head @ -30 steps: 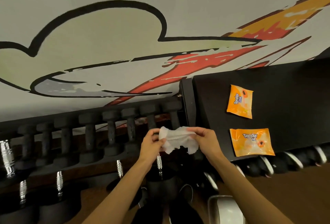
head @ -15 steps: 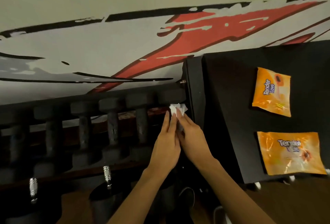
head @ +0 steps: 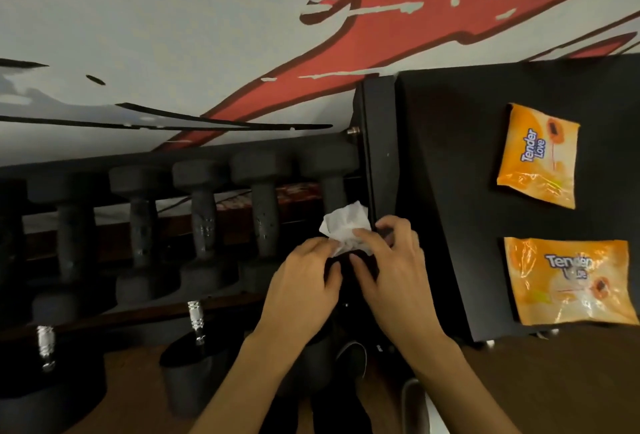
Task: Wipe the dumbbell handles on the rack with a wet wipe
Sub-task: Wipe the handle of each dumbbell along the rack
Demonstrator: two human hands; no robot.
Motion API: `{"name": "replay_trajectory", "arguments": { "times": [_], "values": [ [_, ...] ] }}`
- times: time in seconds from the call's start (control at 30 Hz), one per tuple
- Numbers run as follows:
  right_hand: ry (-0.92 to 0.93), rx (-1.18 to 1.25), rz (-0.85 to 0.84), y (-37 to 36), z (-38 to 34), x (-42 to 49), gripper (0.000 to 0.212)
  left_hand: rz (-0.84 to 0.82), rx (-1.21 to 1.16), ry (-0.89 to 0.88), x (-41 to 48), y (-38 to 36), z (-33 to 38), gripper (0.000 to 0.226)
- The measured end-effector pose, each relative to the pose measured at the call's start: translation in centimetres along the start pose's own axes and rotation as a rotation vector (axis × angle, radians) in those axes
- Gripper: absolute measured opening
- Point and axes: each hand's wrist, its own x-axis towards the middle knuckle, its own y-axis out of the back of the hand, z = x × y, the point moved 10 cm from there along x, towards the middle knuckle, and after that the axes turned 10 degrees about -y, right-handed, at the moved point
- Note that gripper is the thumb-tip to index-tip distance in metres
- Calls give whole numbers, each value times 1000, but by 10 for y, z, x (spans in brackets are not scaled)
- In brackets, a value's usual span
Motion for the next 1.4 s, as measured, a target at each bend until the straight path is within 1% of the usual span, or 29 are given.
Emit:
{"name": "replay_trajectory", "arguments": {
  "times": [0.1, 0.17, 0.27, 0.33, 0.4, 0.47, 0.53, 0.6, 0.77, 0.83, 0.9, 0.97, 1.1, 1.17, 1.23, 1.3, 1.33, 1.4],
  "values": [
    [31, 218, -127, -10, -5, 4, 42, 37, -90, -60, -2, 0, 7, 37],
    [67, 290, -175, -18, -9, 17, 34, 44, -175, -58, -6, -1, 8, 43],
    [104, 329, -191, -25, -15, 44, 19, 99, -283, -30, -11, 3, 6, 54],
    [78, 347, -160, -24, -15, 60, 14, 140, -305, -31, -15, 8, 5, 58],
    [16, 403, -37, -14, -8, 73, 11, 137, -292, -22, -19, 8, 3, 57],
    [-83, 496, 74, -5, -1, 85, 15, 92, -266, -10, -24, 4, 2, 53],
    [-175, 598, 110, -4, 5, 95, 20, 39, -247, -2, -29, -4, 4, 53],
    [-201, 637, 89, -9, 4, 97, 20, 2, -236, 3, -33, -10, 5, 54],
    [-153, 556, -79, -22, 17, 71, 22, -27, -221, 9, -36, -17, 6, 56],
    [-86, 485, -139, -24, 20, 56, 23, -23, -207, 0, -37, -17, 7, 57],
    [-10, 428, -165, -22, 14, 44, 21, -16, -203, -9, -37, -17, 8, 58],
    [65, 398, -146, -16, -2, 44, 20, -11, -206, -16, -37, -17, 8, 59],
    [166, 403, 69, 3, -45, 73, 17, -20, -215, -16, -38, -18, 7, 59],
    [207, 364, 106, 2, -60, 85, 19, -28, -221, -19, -37, -18, 7, 60],
    [270, 231, 82, -7, -65, 84, 23, -42, -220, -21, -38, -19, 5, 60],
    [382, 29, 46, -16, -66, 70, 26, -48, -213, -31, -38, -18, 6, 60],
    [437, -70, 26, -21, -67, 61, 27, -53, -209, -37, -37, -19, 7, 60],
    [487, -232, -44, -32, -69, 58, 25, -54, -206, -49, -37, -18, 7, 60]
  ]
}}
